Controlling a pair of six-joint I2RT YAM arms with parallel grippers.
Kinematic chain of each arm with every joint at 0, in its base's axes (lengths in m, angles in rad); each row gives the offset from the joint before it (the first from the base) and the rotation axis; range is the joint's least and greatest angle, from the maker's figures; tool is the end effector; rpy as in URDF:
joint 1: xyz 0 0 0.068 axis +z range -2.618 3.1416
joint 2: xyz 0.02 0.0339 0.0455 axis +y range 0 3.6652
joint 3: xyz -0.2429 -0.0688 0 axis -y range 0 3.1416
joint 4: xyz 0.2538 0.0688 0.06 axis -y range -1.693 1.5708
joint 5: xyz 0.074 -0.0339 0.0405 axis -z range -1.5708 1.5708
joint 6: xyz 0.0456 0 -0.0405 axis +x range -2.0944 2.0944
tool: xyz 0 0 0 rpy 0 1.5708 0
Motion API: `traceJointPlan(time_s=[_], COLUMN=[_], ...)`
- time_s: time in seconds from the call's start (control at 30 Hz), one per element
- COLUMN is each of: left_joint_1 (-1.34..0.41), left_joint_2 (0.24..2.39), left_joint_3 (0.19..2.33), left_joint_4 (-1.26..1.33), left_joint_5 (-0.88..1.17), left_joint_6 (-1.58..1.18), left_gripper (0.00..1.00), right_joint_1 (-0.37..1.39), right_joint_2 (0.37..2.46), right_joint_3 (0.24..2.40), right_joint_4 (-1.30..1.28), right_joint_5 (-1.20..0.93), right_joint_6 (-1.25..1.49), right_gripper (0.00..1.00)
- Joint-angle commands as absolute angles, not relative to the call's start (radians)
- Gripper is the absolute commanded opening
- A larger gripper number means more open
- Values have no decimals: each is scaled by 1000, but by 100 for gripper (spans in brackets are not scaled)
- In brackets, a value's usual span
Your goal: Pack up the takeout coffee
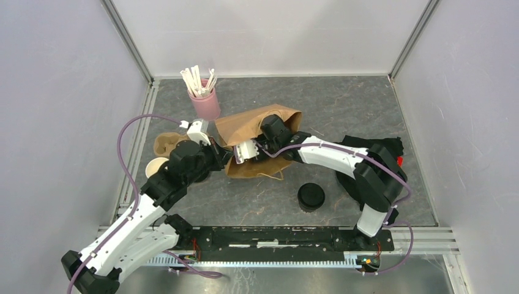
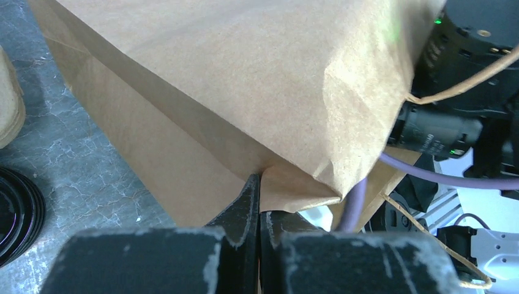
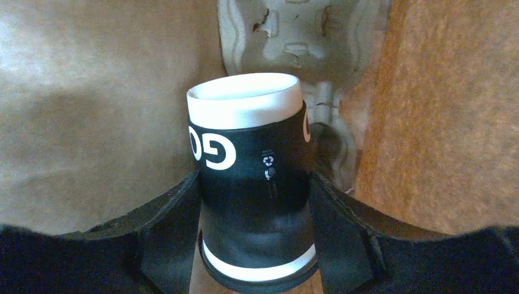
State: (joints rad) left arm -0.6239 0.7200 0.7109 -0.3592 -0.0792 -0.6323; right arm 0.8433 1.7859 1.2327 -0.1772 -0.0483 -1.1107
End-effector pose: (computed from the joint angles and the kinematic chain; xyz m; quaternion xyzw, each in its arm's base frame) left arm 0.1670 -0.1158 0.2883 -0.0259 0.8239 -0.3057 0.4765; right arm 0.2699 0.3065 0.1887 -0.7620 0.5025 -0.0325 0.4071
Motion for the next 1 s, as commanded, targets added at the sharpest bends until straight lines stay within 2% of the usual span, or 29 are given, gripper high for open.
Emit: traceJointPlan(time_s=[0.0,0.43,0.97], left_joint_1=[-626,-626,-626], left_joint_2=[741,821,913], left_joint_3=[762,865,1024], left_joint_4=[-396,-432,-534], left_joint_5=[-126,-113,-108], left_joint_6=[-676,-729,-794], left_gripper=[2,2,2], right_joint_1=[868,934,937], right_joint_2=[1677,1453,1230], right_joint_3=[1186,1119,1096], right_joint_4=[-209,-244,-173], right_joint_5=[-79,-127,-131], right_joint_6=[-1059,-924,-554], right_gripper=[55,53,52])
